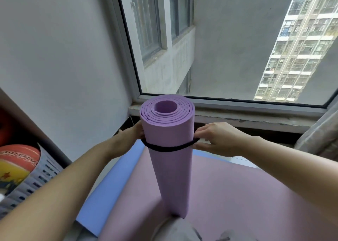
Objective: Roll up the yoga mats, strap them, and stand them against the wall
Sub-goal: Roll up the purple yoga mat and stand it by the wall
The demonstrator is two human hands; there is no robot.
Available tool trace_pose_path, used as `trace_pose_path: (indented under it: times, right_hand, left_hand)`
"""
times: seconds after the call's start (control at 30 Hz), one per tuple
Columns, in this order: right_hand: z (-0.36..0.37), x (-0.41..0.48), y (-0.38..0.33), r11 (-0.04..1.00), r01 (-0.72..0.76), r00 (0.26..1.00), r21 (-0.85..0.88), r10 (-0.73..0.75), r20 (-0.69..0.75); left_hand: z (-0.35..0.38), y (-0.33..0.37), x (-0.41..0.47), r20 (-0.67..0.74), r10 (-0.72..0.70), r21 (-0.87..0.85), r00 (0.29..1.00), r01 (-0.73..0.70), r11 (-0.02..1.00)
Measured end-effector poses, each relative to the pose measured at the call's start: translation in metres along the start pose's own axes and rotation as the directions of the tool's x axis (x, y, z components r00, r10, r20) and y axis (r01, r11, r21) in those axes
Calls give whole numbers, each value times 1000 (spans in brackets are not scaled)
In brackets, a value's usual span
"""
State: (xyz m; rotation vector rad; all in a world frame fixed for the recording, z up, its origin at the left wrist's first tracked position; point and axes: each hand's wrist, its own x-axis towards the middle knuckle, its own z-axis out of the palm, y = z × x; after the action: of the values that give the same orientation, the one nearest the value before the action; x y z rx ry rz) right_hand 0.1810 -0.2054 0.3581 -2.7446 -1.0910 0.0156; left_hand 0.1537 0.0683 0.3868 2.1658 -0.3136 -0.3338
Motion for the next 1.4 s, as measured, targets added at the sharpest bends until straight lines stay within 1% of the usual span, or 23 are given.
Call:
trace_pose_path:
  times: [0.03, 0.07, 0.1, 0.17, 0.2, 0.27, 0.3, 0.37, 0.43, 0.5, 0.57, 0.63, 0.67, 0.7, 0.73, 0.8, 0.87, 0.93, 1.03, 1.1, 1.2, 1.3, 1.4]
  right_hand:
    - [2, 0, -2, 1000, -16, 1000, -7, 16, -3]
    - [4, 1, -3, 999, -33, 999, -9, 33, -6]
    - [7, 2, -5, 999, -48, 999, -14, 48, -9]
    - [13, 1, -7, 998, -57, 998, -26, 57, -1]
    - [15, 1, -8, 998, -51, 999, -32, 52, 7]
    - [18, -2, -8, 997, -32, 999, -64, 33, 24]
    - [19, -3, -8, 996, -19, 999, -89, 22, 32]
    - [18, -4, -8, 988, 8, 999, -153, -1, 45]
    - [14, -4, -9, 978, 33, 999, -207, -26, 38]
    - [10, -5, -10, 968, 46, 999, -246, -42, 20]
    - [6, -6, -13, 972, 38, 999, -231, -34, 19]
    - [7, -3, -16, 977, 34, 999, -212, -32, 15]
    - [9, 0, -17, 974, 44, 999, -220, -44, 7]
    - [11, 2, -17, 970, 56, 998, -236, -61, -15]
    - [13, 3, -17, 967, 69, 995, -245, -85, -56]
    - [20, 0, -14, 956, 147, 969, -254, -190, -155]
    - [27, -8, -8, 956, 202, 940, -214, -251, -232]
    - [33, -13, -8, 959, 215, 927, -186, -260, -272]
    - [45, -13, -25, 963, 247, 919, -110, -269, -290]
    - [49, -12, -36, 967, 249, 923, -52, -253, -291]
    - [49, -12, -37, 972, 225, 926, -71, -236, -296]
    - [43, -12, -32, 964, 215, 928, -154, -251, -276]
    - [43, -12, -30, 948, 199, 893, -249, -281, -353]
  left_hand:
    - [2, -11, -4, -38, 76, 228, 996, -65, 972]
    - [4, -24, -8, -40, 164, 427, 986, -131, 895]
    - [4, -35, -11, -46, 230, 529, 972, -172, 831]
    - [4, -59, -23, -38, 357, 620, 933, -258, 741]
    - [9, -63, -27, -7, 436, 674, 900, -318, 667]
    - [22, -76, -33, 75, 514, 776, 854, -374, 508]
    - [26, -79, -34, 89, 526, 788, 846, -382, 483]
    - [28, -80, -33, 91, 541, 791, 836, -391, 471]
    - [27, -76, -31, 79, 604, 798, 793, -413, 438]
    - [27, -71, -32, 104, 664, 798, 741, -461, 389]
    - [32, -60, -35, 135, 687, 767, 714, -514, 384]
    - [45, -47, -36, 168, 702, 759, 692, -546, 356]
    - [51, -42, -35, 176, 700, 763, 692, -545, 347]
    - [57, -38, -34, 163, 684, 773, 711, -523, 359]
    - [60, -36, -33, 129, 658, 784, 742, -482, 390]
    - [63, -37, -33, 48, 599, 792, 799, -396, 465]
    - [65, -39, -34, 33, 568, 795, 822, -366, 484]
    - [67, -34, -33, 22, 525, 795, 851, -333, 506]
    - [68, -21, -25, -13, 404, 800, 915, -232, 553]
    - [68, -13, -20, 22, 396, 816, 918, -246, 523]
    - [67, -8, -19, 71, 408, 849, 910, -269, 454]
    - [62, -13, -22, 145, 502, 869, 853, -352, 348]
    - [61, -25, -19, 157, 564, 850, 811, -401, 341]
